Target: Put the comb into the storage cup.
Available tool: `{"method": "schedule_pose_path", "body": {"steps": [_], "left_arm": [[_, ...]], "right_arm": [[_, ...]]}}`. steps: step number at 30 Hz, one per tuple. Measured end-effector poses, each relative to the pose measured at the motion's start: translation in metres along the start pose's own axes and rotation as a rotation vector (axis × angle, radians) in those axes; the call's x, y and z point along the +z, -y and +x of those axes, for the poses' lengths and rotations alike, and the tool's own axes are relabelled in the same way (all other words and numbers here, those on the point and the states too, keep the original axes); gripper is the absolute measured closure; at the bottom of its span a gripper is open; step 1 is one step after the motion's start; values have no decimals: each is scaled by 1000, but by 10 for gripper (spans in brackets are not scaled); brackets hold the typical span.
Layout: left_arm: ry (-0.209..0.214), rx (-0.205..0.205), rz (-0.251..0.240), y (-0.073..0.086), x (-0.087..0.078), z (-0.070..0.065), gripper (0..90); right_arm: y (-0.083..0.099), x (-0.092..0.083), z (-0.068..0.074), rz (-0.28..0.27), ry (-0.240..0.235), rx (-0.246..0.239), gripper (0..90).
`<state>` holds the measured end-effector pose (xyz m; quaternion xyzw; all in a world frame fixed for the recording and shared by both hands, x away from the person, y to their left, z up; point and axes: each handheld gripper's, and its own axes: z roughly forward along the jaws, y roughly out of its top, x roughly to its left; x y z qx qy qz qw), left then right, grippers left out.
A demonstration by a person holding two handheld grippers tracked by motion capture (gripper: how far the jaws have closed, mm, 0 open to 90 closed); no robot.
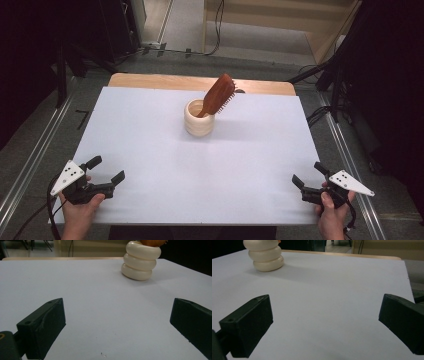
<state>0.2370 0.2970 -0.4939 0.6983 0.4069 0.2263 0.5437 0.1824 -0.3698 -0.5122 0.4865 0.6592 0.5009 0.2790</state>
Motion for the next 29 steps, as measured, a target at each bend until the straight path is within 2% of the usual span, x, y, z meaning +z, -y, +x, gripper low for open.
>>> {"method": "schedule_pose_path", "body": {"steps": [5,10,13,17,24,29], "left_arm": [[12,-6,1,0,0,0,1],[17,-26,-8,0,0,2,1],[14,-12,1,0,1,1,1],[12,-1,8,0,1,-1,1],[20,-17,-4,0,0,1,1],[16,-9,3,0,0,0,1]], "right_arm": [[3,-3,-5,27,20,-6,0],[5,-4,-11,-8,-5,34,0],[6,-3,-13,-10,-18,42,0],[7,-2,-12,-8,-13,41,0],[7,-1,-13,-10,-21,42,0],[7,0,-13,0,-18,57,0]]}}
